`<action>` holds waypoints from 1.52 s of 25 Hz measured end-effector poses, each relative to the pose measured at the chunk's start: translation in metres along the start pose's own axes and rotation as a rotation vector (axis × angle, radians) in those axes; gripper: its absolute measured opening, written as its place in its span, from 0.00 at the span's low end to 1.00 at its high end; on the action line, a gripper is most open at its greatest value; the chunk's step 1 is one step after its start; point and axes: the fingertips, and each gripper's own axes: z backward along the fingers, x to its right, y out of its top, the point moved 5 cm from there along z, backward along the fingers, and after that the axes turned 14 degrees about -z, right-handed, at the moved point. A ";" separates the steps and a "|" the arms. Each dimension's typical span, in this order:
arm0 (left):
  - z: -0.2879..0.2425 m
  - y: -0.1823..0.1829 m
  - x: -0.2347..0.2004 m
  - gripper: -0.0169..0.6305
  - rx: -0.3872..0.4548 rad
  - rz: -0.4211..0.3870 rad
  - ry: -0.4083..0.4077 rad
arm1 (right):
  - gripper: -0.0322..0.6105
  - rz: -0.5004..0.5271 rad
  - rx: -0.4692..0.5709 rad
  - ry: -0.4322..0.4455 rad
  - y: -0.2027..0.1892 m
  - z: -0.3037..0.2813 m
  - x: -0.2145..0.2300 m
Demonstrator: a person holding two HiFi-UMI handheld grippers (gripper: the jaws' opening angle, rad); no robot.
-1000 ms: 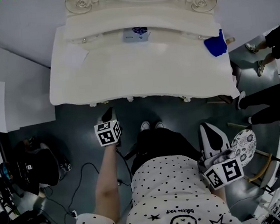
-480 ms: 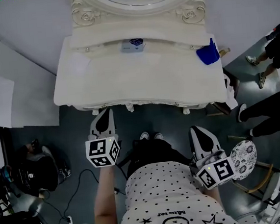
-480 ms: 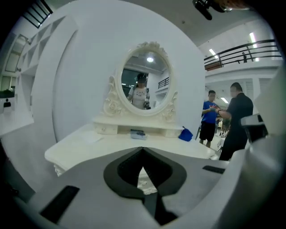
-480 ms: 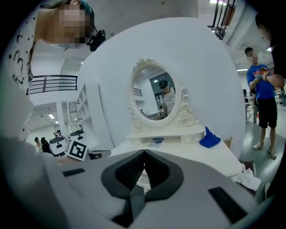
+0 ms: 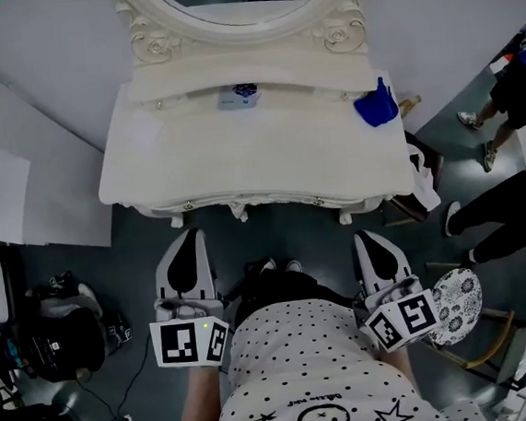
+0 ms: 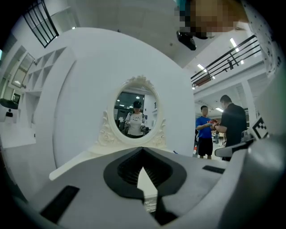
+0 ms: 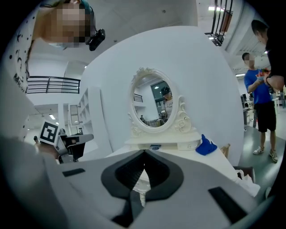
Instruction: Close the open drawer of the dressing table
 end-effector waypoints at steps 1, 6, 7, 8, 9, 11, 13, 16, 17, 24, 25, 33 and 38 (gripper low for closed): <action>0.005 0.006 0.005 0.04 0.013 -0.003 0.002 | 0.06 0.001 0.000 0.001 0.001 0.001 0.002; 0.022 0.013 0.023 0.05 0.028 -0.020 0.006 | 0.06 0.000 0.006 0.025 0.006 0.007 0.004; 0.023 0.010 0.025 0.05 0.020 -0.011 0.007 | 0.06 0.000 0.010 0.029 0.006 0.008 0.004; 0.024 0.007 0.027 0.04 0.014 0.001 0.007 | 0.06 0.001 0.013 0.032 0.006 0.008 0.005; 0.024 0.004 0.030 0.05 0.010 0.014 0.005 | 0.06 0.001 0.015 0.033 0.006 0.009 0.006; 0.023 0.001 0.037 0.05 0.011 0.030 -0.004 | 0.06 0.004 0.020 0.032 0.007 0.010 0.009; 0.021 0.002 0.043 0.04 0.016 0.034 -0.018 | 0.06 0.010 0.024 0.030 0.008 0.012 0.011; 0.015 0.006 0.049 0.05 0.030 0.038 -0.038 | 0.06 0.015 0.022 0.026 0.010 0.013 0.012; 0.013 0.007 0.050 0.04 0.034 0.037 -0.043 | 0.06 0.018 0.020 0.025 0.010 0.012 0.012; 0.005 0.007 0.048 0.05 0.029 0.045 -0.062 | 0.06 0.025 0.004 0.026 0.011 0.005 0.011; 0.005 0.007 0.048 0.04 0.026 0.045 -0.063 | 0.06 0.026 0.002 0.027 0.011 0.005 0.010; 0.005 0.000 0.049 0.05 0.007 0.045 -0.067 | 0.06 0.036 -0.016 0.039 0.008 0.001 0.008; 0.006 0.000 0.048 0.05 0.007 0.048 -0.064 | 0.06 0.036 -0.016 0.037 0.007 0.002 0.007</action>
